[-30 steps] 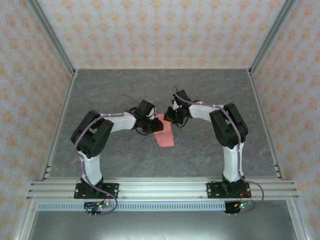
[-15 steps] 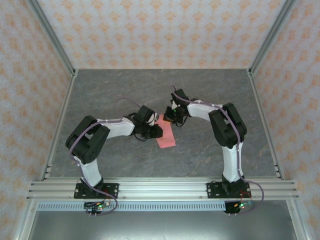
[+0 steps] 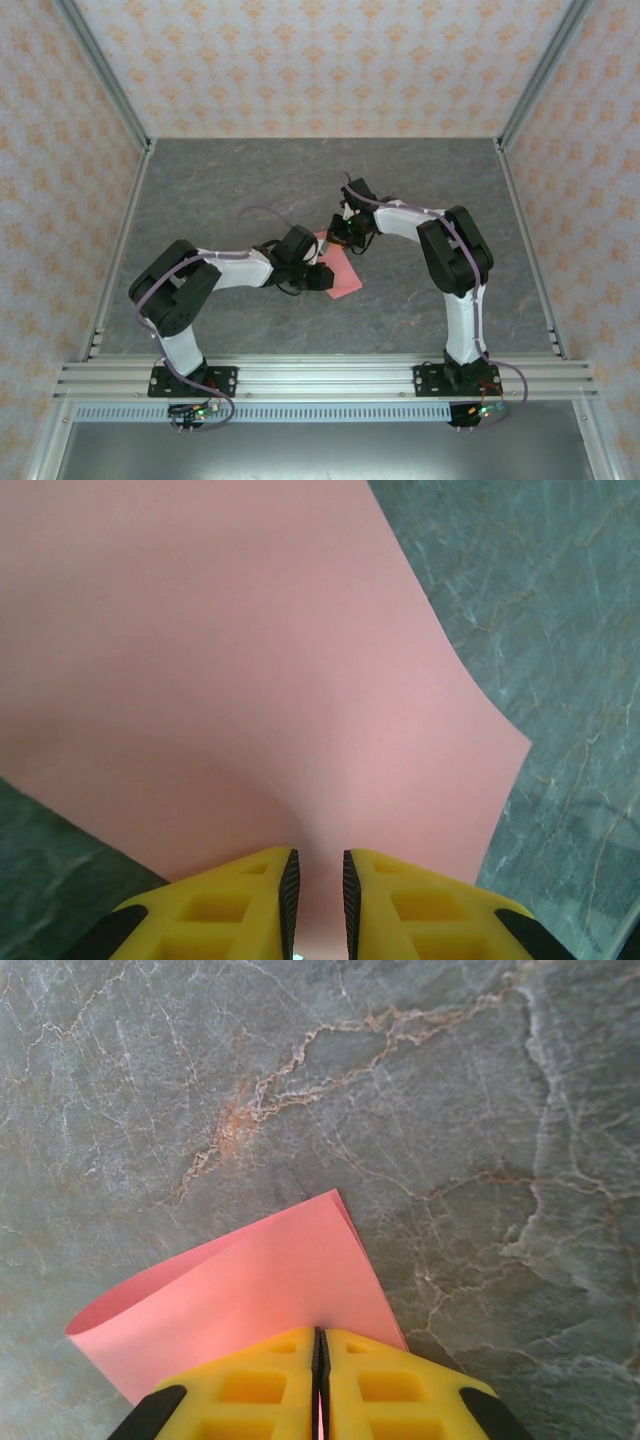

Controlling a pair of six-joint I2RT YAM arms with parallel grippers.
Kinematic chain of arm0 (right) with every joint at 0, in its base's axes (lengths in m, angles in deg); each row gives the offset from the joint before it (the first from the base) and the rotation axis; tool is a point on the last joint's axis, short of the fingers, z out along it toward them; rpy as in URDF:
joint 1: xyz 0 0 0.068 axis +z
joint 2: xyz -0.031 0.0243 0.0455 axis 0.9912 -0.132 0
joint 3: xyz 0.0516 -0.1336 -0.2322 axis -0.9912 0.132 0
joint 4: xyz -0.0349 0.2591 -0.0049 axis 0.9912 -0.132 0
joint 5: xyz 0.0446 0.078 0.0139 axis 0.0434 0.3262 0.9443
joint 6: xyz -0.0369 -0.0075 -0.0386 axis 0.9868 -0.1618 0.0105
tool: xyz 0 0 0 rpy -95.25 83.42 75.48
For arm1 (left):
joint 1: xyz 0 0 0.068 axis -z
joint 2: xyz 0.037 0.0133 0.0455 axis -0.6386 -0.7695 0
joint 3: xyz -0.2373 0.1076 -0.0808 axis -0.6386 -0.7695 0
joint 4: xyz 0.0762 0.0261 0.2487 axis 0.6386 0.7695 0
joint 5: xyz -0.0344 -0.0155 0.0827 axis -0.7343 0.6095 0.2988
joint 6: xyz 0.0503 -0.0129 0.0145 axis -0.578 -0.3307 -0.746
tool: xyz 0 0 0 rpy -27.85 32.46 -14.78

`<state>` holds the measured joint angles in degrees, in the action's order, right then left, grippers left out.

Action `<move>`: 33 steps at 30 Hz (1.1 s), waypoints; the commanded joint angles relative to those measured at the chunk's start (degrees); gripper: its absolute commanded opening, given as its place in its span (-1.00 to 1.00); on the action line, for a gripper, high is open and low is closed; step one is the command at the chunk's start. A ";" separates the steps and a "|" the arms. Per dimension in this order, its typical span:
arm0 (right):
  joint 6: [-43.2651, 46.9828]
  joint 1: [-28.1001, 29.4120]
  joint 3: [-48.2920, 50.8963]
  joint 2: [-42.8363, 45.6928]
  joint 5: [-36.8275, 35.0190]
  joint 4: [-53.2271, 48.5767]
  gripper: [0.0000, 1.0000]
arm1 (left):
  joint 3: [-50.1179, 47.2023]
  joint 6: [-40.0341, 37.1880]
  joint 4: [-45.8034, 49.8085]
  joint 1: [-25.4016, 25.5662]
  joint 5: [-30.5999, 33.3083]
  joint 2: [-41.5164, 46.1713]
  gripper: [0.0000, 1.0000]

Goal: Fold a paper plane with a square sheet of paper (fold left side to right side)
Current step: First fold the square sheet of paper in half at the center of the table.

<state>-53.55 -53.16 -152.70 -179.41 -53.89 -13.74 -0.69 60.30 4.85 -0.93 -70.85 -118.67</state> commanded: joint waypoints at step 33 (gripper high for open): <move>-0.44 0.08 2.31 -0.37 -5.81 -3.98 -0.77 | -3.77 3.29 6.11 3.34 -1.66 14.59 -0.53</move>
<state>-53.57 -53.16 -152.63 -179.28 -53.89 -13.82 -4.40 64.52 8.74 4.73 -71.68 -108.64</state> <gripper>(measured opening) 0.112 0.235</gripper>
